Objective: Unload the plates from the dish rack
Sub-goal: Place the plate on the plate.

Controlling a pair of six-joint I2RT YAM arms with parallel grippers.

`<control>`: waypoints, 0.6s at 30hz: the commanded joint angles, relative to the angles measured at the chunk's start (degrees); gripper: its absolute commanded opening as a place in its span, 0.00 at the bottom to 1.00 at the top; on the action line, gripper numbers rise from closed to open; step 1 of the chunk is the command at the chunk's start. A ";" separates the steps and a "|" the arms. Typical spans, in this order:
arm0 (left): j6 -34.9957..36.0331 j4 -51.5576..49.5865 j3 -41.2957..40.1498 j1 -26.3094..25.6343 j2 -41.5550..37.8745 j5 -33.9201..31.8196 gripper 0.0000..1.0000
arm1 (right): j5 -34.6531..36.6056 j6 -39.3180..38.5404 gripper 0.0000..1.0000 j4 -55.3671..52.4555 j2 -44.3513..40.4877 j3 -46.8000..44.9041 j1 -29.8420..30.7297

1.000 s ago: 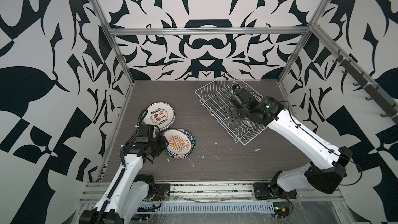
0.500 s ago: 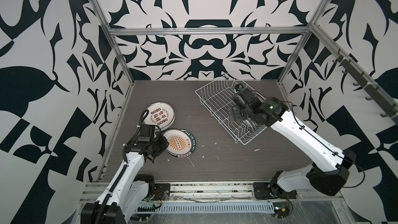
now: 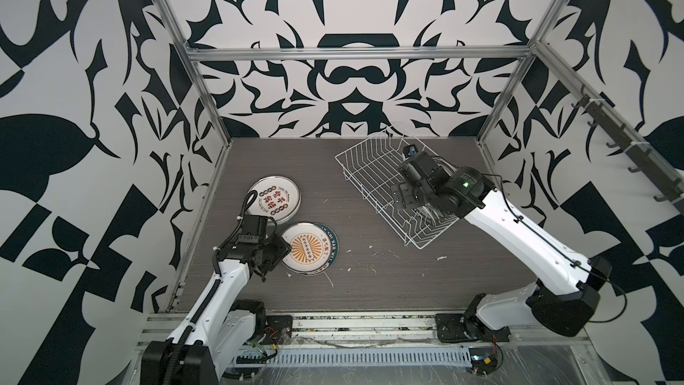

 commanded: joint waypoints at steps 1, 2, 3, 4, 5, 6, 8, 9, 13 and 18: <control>-0.26 -0.92 0.12 0.17 0.07 -1.21 0.52 | -0.02 -0.33 1.00 0.94 -0.37 -0.01 -0.23; -0.39 -1.01 0.13 0.16 0.26 -1.40 0.53 | -0.07 -0.34 1.00 1.06 -0.33 -0.04 -0.26; -0.39 -1.04 0.13 0.17 0.46 -1.38 0.54 | -0.07 -0.38 1.00 1.07 -0.26 -0.09 -0.26; -0.42 -1.17 0.22 0.17 0.72 -1.46 0.54 | -0.07 -0.38 1.00 1.12 -0.36 -0.16 -0.26; -0.39 -1.07 0.26 0.17 0.91 -1.45 0.55 | -0.15 -0.47 1.00 1.24 -0.36 -0.32 -0.26; -0.50 -1.18 0.40 0.17 1.16 -1.56 0.55 | -0.16 -0.45 1.00 1.31 -0.41 -0.35 -0.26; -0.42 -0.92 0.56 0.12 1.50 -1.64 0.56 | -0.25 -0.56 1.00 1.42 -0.47 -0.67 -0.34; -0.40 -0.93 0.70 0.17 1.59 -1.66 0.57 | -0.24 -0.62 1.00 1.41 -0.47 -0.79 -0.32; -0.33 -2.02 1.61 0.17 1.33 -1.61 0.96 | -0.90 -0.58 1.00 1.41 -0.24 -1.29 -0.57; -0.08 -3.34 3.10 0.17 -1.37 -1.27 0.99 | -2.68 -1.11 1.00 1.20 0.39 -1.66 -1.55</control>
